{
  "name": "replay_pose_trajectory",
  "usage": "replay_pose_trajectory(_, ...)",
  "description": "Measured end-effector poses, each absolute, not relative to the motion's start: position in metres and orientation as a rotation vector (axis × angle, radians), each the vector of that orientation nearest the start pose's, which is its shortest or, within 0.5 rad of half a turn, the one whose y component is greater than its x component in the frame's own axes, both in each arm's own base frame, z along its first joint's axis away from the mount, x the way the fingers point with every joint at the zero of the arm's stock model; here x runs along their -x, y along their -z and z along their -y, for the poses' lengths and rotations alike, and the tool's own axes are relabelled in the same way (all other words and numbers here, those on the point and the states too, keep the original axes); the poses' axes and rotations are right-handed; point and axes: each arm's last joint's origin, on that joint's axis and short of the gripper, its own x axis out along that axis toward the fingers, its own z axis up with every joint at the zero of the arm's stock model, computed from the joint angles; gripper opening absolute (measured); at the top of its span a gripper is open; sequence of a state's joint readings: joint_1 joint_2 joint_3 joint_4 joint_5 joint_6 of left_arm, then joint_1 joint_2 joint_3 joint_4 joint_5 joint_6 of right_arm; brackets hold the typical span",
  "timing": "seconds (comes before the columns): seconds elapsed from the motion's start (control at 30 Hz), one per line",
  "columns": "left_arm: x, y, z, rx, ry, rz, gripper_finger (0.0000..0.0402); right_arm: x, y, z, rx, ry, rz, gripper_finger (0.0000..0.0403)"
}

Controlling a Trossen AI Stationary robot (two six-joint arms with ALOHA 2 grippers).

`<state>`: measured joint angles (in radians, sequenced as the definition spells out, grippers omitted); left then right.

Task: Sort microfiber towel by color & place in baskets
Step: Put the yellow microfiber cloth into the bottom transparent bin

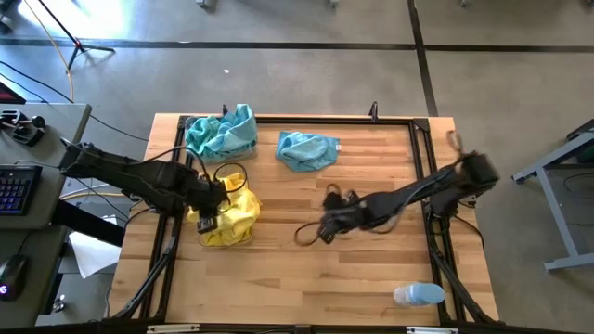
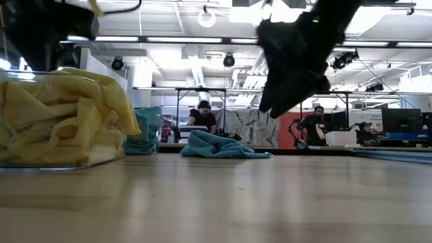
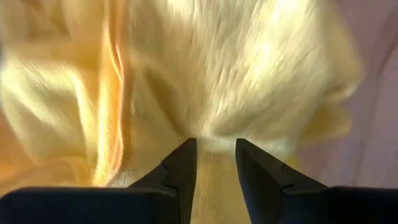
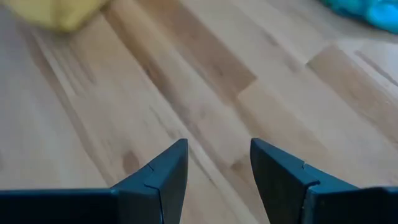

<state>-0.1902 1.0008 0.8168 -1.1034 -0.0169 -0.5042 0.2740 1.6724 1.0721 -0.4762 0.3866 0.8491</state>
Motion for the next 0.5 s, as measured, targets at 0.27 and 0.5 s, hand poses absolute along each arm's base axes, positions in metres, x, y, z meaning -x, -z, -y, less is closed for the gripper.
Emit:
replay_pose_trajectory(0.27, -0.177, -0.297, 0.03, 0.294, -0.277, -1.096, 0.0099, -0.258, -0.186, -0.047, -0.563, 0.457, -0.682, 0.0169)
replay_pose_trajectory(0.5, -0.229, -0.313, 0.035, 0.283, -0.34, -1.098, 0.0099, -0.233, -0.183, -0.035, -0.485, 0.43, -0.679, 0.0169)
